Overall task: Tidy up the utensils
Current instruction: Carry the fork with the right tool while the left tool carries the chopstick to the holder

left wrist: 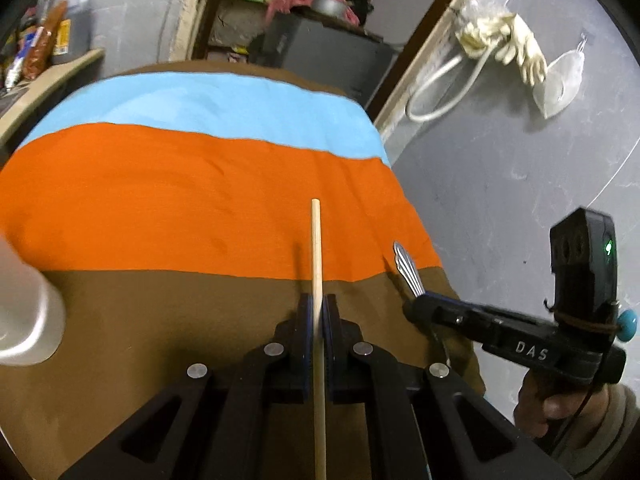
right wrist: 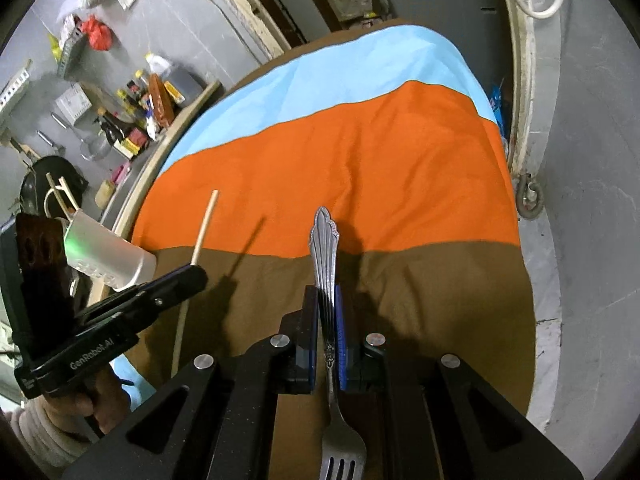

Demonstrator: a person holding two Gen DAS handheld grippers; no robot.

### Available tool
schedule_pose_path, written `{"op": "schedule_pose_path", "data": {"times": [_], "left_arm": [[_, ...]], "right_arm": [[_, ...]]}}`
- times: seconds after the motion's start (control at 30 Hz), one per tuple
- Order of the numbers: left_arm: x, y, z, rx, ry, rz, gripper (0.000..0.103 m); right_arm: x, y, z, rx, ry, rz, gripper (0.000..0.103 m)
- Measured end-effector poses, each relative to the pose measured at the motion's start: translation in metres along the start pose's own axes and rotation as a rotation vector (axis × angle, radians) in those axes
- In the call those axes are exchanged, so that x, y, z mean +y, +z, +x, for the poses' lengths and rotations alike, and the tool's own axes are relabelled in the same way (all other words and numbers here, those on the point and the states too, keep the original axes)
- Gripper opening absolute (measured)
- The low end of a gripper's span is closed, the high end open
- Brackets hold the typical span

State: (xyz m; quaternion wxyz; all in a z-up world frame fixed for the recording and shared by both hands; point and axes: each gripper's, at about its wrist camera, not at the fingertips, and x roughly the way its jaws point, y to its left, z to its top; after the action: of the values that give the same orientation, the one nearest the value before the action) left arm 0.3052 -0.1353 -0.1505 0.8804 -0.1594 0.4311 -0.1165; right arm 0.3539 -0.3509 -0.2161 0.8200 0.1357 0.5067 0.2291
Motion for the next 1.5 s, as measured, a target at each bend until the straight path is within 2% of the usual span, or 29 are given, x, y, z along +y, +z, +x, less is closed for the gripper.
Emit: {"op": "schedule_pose_path", "data": {"times": [0.2, 0.27, 0.37, 0.6, 0.83, 1.0, 1.3, 1.5], "left_arm": [[-0.009, -0.001, -0.016, -0.073, -0.001, 0.032, 0.005], [-0.011, 0.0, -0.024, -0.105, -0.005, 0.039, 0.005], [-0.011, 0.004, -0.034, -0.144, -0.009, 0.045, 0.005], [-0.003, 0.007, -0.054, -0.181, -0.011, 0.04, 0.005], [0.01, 0.012, -0.086, -0.256, -0.024, 0.034, 0.005], [0.019, 0.02, -0.117, -0.338, -0.03, 0.01, 0.005], [0.065, 0.047, -0.192, -0.549, 0.017, -0.046, 0.005], [0.123, 0.068, -0.228, -0.668, 0.066, -0.109, 0.005]], "right_arm": [[0.014, -0.012, -0.017, -0.096, -0.016, -0.024, 0.007], [0.022, -0.012, -0.026, -0.145, -0.006, -0.031, 0.002], [0.026, -0.012, -0.038, -0.2, 0.006, -0.039, 0.002], [0.046, -0.01, -0.044, -0.218, -0.009, -0.068, 0.002], [0.082, -0.014, -0.068, -0.34, -0.009, -0.154, 0.002], [0.117, -0.009, -0.084, -0.432, -0.019, -0.219, 0.002], [0.182, 0.01, -0.118, -0.565, 0.051, -0.313, 0.002], [0.232, 0.023, -0.128, -0.641, 0.116, -0.36, 0.002]]}}
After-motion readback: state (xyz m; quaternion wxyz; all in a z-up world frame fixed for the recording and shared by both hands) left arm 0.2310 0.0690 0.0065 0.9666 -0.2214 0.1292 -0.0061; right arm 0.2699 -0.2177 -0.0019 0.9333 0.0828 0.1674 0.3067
